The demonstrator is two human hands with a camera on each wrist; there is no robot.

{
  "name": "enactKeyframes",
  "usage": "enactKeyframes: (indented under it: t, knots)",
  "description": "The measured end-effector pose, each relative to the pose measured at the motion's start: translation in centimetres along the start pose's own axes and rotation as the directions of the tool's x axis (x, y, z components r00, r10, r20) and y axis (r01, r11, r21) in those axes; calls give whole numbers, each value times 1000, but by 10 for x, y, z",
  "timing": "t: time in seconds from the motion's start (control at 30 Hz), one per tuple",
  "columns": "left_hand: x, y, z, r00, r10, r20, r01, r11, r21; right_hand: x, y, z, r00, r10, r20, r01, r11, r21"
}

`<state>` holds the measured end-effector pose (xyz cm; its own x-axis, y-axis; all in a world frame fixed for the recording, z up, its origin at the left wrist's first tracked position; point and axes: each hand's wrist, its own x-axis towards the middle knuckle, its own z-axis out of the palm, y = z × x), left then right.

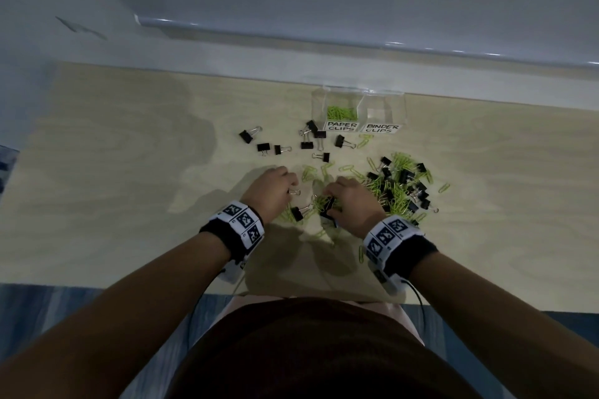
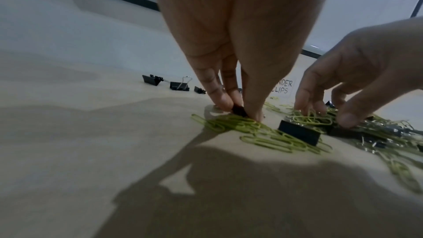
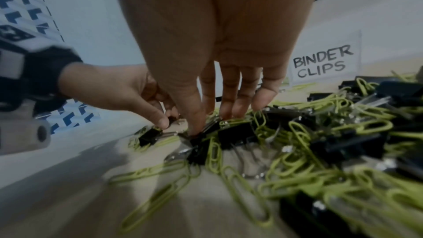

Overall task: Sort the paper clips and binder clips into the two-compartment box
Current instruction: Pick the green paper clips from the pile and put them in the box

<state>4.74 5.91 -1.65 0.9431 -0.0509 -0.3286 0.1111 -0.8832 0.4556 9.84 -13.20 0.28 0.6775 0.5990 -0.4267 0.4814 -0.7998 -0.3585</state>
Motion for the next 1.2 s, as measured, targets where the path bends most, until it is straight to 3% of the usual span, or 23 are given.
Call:
enactKeyframes:
  t: [0.17, 0.3, 0.4, 0.47, 0.53, 0.63, 0.7, 0.9, 1.07, 1.13, 1.2]
  knots:
    - [1, -1, -8, 999, 44, -31, -47, 994, -103, 5, 1, 2, 998, 53, -17, -49, 985, 167]
    - [13, -12, -24, 974, -5, -227, -42, 978, -202, 6, 4, -3, 997, 66, -51, -47, 951, 305]
    - [17, -16, -32, 950, 15, -311, -36, 997, -63, 6, 8, -8, 993, 103, -59, -75, 929, 362]
    - [11, -9, -30, 963, 82, -256, -87, 996, -8, 5, 11, -9, 990, 124, -65, -90, 920, 382]
    - [0, 1, -18, 989, 121, -86, -124, 992, -30, 6, 14, -10, 988, 135, -80, -92, 911, 403]
    - [-11, 10, 2, 976, 133, 175, -140, 990, 29, 5, 16, -13, 985, 151, -81, -103, 901, 422]
    - [-13, 10, 9, 970, 127, 206, -138, 990, 40, 4, 16, -17, 986, 154, -68, -110, 895, 432]
    - [-9, 8, -6, 985, 92, 147, -63, 979, -194, 26, 4, -50, 973, 173, -155, -78, 871, 484]
    - [8, -11, -44, 999, 39, -10, -41, 954, -298, 58, -7, -62, 953, 218, -211, -52, 803, 594]
    - [18, -23, -53, 996, 16, -86, -41, 953, -300, 63, -6, -58, 948, 237, -210, -92, 840, 535]
    - [22, -31, -54, 989, 1, -150, -29, 982, -187, 60, -4, -50, 960, 223, -171, -139, 906, 401]
